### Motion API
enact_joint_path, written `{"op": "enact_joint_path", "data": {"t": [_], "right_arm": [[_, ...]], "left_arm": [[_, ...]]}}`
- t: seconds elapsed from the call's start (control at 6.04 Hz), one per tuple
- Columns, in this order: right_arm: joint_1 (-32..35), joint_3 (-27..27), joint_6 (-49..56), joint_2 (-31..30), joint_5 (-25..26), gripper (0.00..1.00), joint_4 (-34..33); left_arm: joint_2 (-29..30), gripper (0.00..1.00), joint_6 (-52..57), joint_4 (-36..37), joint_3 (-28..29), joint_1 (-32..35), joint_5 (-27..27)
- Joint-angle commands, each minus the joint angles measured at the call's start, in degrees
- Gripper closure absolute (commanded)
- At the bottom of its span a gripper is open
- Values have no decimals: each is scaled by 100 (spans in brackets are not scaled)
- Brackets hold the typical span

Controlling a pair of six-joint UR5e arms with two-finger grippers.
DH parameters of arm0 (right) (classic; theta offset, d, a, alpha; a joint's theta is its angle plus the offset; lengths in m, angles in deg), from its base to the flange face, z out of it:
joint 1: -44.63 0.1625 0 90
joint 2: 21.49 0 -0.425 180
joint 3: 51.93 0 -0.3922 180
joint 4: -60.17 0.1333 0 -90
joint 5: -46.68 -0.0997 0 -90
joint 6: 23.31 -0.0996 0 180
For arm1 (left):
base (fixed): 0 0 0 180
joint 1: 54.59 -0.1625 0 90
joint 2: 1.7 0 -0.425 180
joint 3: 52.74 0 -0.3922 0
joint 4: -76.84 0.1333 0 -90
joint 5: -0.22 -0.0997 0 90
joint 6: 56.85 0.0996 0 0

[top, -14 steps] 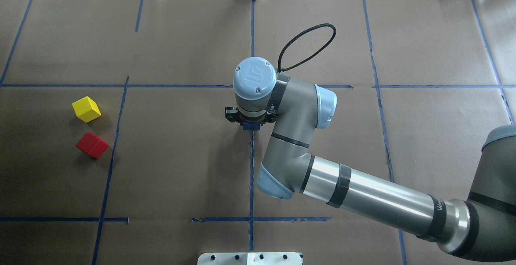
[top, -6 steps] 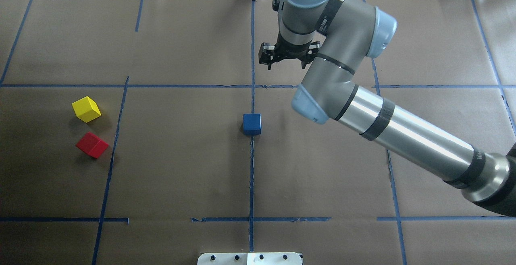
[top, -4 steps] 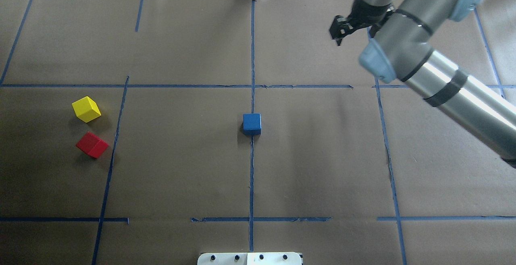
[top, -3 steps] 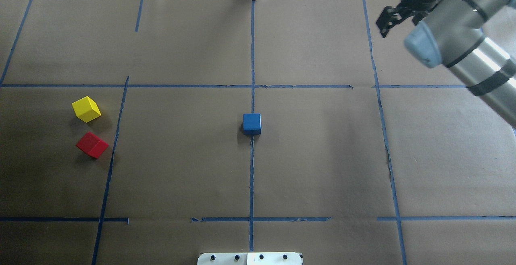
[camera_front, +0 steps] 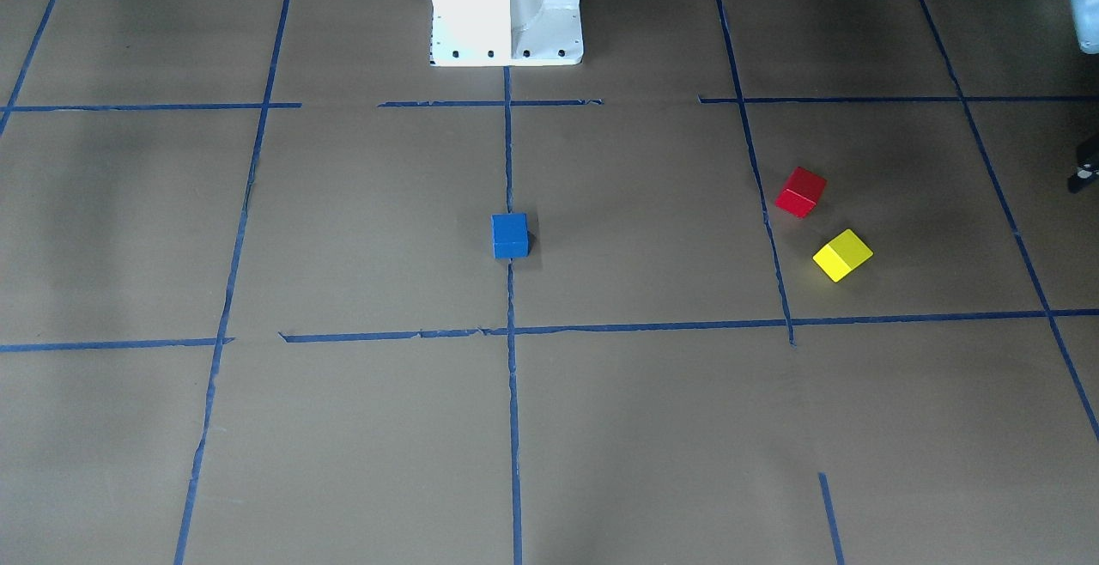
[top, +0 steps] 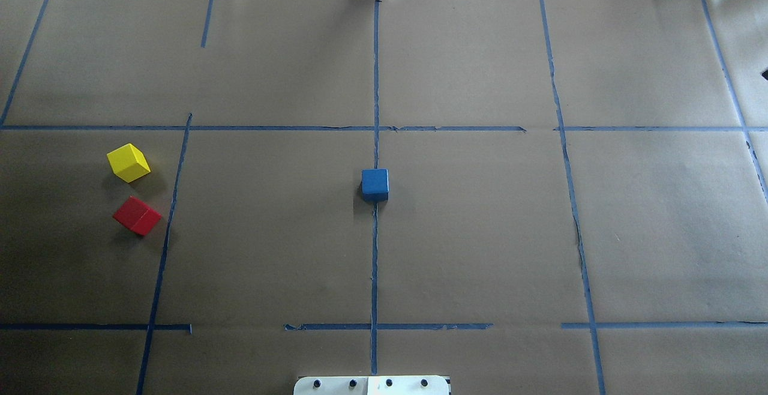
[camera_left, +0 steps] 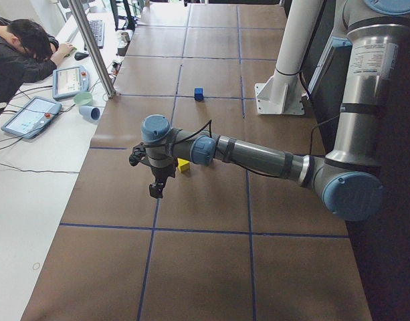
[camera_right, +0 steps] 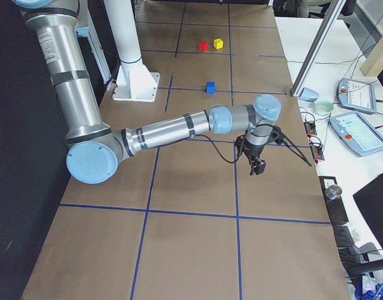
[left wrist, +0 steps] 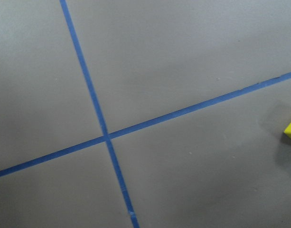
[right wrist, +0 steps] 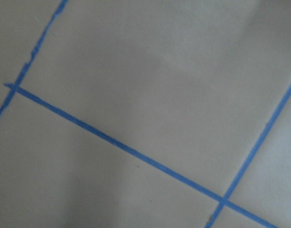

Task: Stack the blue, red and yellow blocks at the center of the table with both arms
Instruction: 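Reach the left gripper down and grasp the red cube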

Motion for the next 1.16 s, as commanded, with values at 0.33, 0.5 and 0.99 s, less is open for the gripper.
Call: {"op": "enact_joint_path", "data": {"t": [0.33, 0.5, 0.99], "right_arm": [[434, -4, 284, -1280, -98, 0, 763], [434, -3, 284, -1280, -98, 0, 763], [434, 14, 284, -1289, -89, 0, 754]], "left_arm": [[-179, 0, -2809, -2505, -238, -2106, -95], [-242, 0, -3631, -3051, -282, -2529, -582], [-839, 0, -4491, -3188, -845, -3543, -1746]]}}
